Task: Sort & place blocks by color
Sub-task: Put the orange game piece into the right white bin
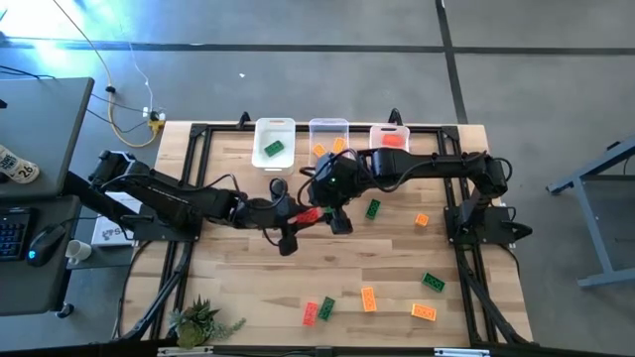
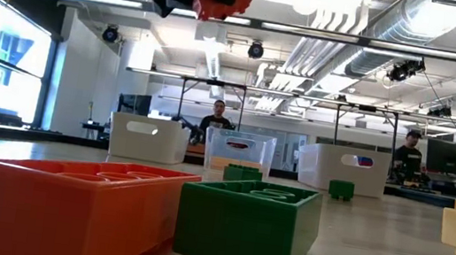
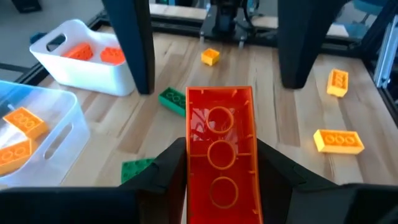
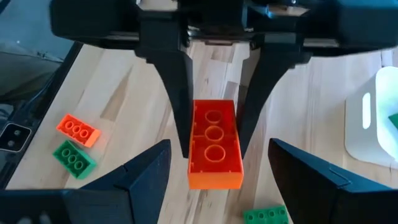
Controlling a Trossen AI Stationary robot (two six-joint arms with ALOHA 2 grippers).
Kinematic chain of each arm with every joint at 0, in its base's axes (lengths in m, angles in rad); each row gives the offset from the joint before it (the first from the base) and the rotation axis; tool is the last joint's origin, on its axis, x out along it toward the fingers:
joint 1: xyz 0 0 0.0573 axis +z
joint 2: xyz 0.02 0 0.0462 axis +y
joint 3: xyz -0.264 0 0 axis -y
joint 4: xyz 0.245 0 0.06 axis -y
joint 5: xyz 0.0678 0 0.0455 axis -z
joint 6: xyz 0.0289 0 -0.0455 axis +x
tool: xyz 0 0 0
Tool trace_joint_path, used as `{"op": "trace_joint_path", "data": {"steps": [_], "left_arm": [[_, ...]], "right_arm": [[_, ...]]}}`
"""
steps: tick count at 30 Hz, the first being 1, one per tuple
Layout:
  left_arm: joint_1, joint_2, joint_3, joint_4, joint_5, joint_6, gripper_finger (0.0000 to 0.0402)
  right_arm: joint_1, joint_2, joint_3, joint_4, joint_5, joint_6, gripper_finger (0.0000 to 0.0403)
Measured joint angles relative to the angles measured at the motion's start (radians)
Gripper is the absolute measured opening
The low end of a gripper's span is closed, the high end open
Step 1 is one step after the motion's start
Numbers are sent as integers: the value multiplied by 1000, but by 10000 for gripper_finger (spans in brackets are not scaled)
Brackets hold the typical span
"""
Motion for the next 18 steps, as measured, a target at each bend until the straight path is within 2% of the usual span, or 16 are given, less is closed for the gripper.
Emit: {"op": "trace_joint_path", "data": {"steps": [12, 18], "left_arm": [[0, 0, 0, 90, -25, 18, 122], [0, 1, 0, 115, -27, 25, 122]], "right_arm": [[0, 0, 0, -21, 12, 33, 257], [0, 0, 0, -29, 22, 33, 227]]}}
